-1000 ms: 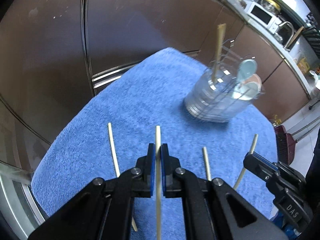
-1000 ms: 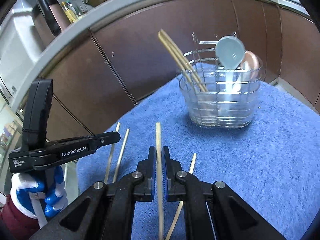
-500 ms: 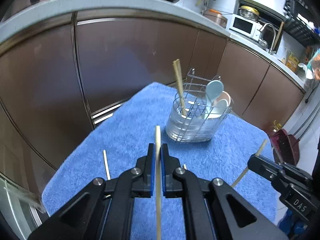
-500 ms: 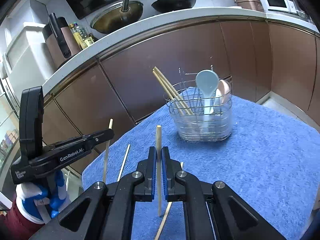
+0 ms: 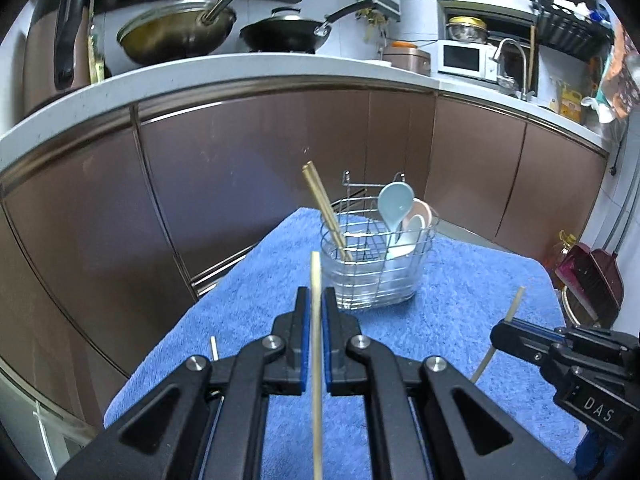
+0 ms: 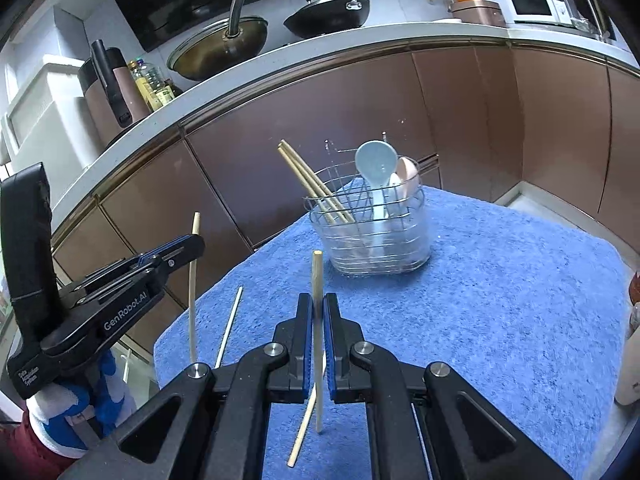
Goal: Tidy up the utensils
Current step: 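Lift both chopsticks and carry them toward the holder with both tools, then lower the chopsticks into the holder and open both tools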
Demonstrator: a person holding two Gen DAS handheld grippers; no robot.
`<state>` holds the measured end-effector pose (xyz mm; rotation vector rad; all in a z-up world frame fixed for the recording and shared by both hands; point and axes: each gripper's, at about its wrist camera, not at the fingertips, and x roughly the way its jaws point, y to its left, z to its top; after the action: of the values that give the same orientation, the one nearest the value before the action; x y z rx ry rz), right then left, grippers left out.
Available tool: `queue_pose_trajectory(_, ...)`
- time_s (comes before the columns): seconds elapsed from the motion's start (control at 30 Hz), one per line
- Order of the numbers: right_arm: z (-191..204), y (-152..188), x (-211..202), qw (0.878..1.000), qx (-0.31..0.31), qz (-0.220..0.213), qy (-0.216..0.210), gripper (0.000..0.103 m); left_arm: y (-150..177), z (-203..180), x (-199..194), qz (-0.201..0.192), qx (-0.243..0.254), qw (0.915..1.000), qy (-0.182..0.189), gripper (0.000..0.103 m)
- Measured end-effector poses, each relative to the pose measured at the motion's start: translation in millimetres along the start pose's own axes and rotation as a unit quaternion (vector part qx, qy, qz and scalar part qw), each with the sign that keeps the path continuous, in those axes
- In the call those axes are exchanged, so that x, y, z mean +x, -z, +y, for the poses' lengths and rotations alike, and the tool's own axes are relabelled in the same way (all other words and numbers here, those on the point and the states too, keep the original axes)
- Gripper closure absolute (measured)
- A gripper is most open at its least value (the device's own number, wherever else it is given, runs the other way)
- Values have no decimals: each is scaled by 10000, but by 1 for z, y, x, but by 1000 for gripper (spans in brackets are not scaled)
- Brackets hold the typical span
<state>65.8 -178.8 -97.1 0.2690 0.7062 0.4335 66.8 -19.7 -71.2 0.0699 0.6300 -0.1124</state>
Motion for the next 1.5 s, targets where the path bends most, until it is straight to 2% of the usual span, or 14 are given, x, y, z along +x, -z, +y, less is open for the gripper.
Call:
queue_pose_trajectory(0.4, -5, -8, -14, 9996, -65, -271, 104, 97, -5, -14, 1, -159, 122, 9998, -21, 98)
queue_pose_trajectory(0.57, -4, -18, -20, 9989, -160, -423, 110, 97, -8, -7, 7, -224, -47, 9997, 87, 98)
queue_pose_trajectory(0.67, -1, -30, -25, 9981, -235, -558, 78, 97, -14, 4, 7, -350, -296, 9986, 275, 98)
queue_pose_trajectory(0.9, 12, -75, -42, 9925, -523, -1100, -91, 97, -68, 36, -9, -1040, -795, 9889, 702, 98)
queue_pose_trajectory(1.13, 26, -124, -41, 9823, -884, -1650, -24, 97, -136, 49, -8, -1822, -1189, 9710, 990, 98)
queue_pose_trajectory(1.27, 23, -142, -25, 9798, -929, -1767, 95, 97, -163, 49, 9, -2139, -1425, 9618, 944, 98)
queue_pose_trajectory(1.33, 22, -149, -15, 9768, -1023, -1860, 283, 97, -170, 46, 20, -2299, -1460, 9588, 807, 98)
queue_pose_trajectory(1.5, 13, -156, 12, 9762, -1059, -1837, 459, 97, -176, 31, 55, -2419, -1421, 9583, 536, 98)
